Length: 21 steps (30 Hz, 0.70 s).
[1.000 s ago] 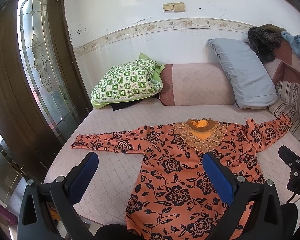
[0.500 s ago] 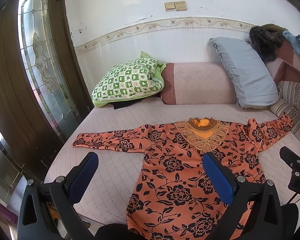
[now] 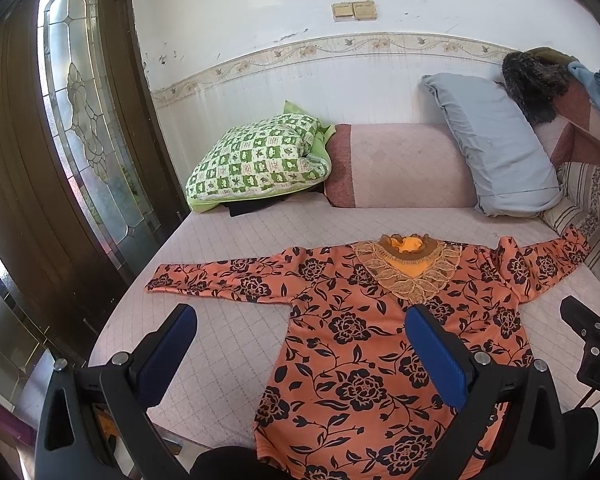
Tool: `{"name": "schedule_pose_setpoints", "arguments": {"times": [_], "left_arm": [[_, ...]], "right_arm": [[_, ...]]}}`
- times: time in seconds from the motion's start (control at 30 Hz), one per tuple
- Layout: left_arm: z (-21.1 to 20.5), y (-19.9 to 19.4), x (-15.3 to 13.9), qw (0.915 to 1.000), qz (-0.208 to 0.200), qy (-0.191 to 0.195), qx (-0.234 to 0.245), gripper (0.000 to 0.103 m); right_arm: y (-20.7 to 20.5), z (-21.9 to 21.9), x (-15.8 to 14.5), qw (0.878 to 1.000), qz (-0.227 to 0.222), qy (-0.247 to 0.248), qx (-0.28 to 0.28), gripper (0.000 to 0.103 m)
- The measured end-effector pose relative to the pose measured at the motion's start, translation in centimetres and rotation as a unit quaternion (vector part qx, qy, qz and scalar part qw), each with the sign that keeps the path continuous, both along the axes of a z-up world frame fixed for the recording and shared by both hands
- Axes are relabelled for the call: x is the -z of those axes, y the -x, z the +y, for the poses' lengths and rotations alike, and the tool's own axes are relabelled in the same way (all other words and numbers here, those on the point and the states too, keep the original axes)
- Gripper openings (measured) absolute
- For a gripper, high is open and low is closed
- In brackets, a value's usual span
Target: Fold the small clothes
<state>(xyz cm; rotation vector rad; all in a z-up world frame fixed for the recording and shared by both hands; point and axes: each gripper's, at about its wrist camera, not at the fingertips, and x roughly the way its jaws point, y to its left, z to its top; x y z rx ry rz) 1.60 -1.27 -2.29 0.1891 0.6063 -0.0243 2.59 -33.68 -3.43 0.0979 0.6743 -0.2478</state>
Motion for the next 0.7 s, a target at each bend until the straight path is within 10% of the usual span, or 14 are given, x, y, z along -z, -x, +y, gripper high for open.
{"name": "schedule_pose_setpoints", "arguments": {"times": [0.7], "left_arm": [[-0.1,-1.0,0.9,0.9999,0.013,-0.003,0.000,0.103]], "right_arm": [[-1.1,-0.7,1.1,1.000,0.016,-0.010,0.000,0.102]]}}
